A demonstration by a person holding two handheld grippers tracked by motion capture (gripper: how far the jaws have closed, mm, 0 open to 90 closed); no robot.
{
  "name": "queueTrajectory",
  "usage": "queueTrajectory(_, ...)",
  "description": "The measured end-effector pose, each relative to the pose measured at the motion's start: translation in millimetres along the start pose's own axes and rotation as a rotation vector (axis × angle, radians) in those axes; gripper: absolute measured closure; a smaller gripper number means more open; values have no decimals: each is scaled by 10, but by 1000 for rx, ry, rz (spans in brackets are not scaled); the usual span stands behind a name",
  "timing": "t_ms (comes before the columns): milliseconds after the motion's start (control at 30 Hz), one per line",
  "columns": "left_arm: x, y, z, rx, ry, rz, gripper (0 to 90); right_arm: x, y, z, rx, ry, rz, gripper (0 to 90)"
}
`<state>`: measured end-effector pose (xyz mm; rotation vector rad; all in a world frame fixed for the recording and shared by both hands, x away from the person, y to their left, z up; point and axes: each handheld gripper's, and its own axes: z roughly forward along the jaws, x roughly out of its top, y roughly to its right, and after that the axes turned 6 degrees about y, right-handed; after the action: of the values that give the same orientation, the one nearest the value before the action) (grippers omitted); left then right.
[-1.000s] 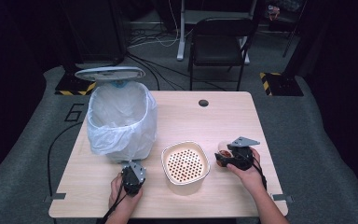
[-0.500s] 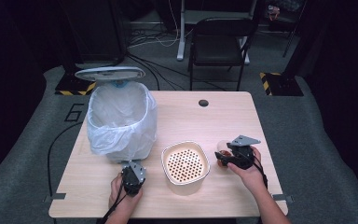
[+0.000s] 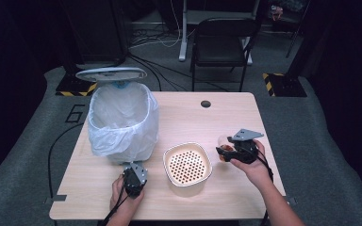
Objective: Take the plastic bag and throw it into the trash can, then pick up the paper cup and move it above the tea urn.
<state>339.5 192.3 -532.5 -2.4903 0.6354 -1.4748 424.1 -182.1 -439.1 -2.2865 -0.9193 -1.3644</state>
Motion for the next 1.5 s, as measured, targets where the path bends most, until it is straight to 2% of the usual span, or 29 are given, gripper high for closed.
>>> queueTrajectory(200, 0, 0, 0, 0, 0, 0, 623, 146, 25, -47, 61, 28, -44, 341)
queueTrajectory(467, 0, 0, 0, 0, 0, 0, 623, 357, -17, -50, 119, 26, -122, 343)
queueTrajectory(700, 0, 0, 0, 0, 0, 0, 623, 525, -43, -17, 129, 42, -149, 343)
queueTrajectory(1000, 0, 0, 0, 0, 1, 0, 623, 700, -73, 51, 154, 54, -226, 347)
queueTrajectory(1133, 0, 0, 0, 0, 0, 0, 624, 755, -86, 86, 163, 61, -253, 349)
queueTrajectory(1200, -2, 0, 2, 0, 4, -1, 624, 763, -91, 92, 165, 61, -249, 349)
queueTrajectory(1300, 0, 0, 0, 0, 1, 0, 624, 812, -99, 124, 177, 67, -282, 349)
queueTrajectory(1500, -3, 0, 3, 0, 6, -2, 623, 873, -111, 131, 184, 77, -309, 351)
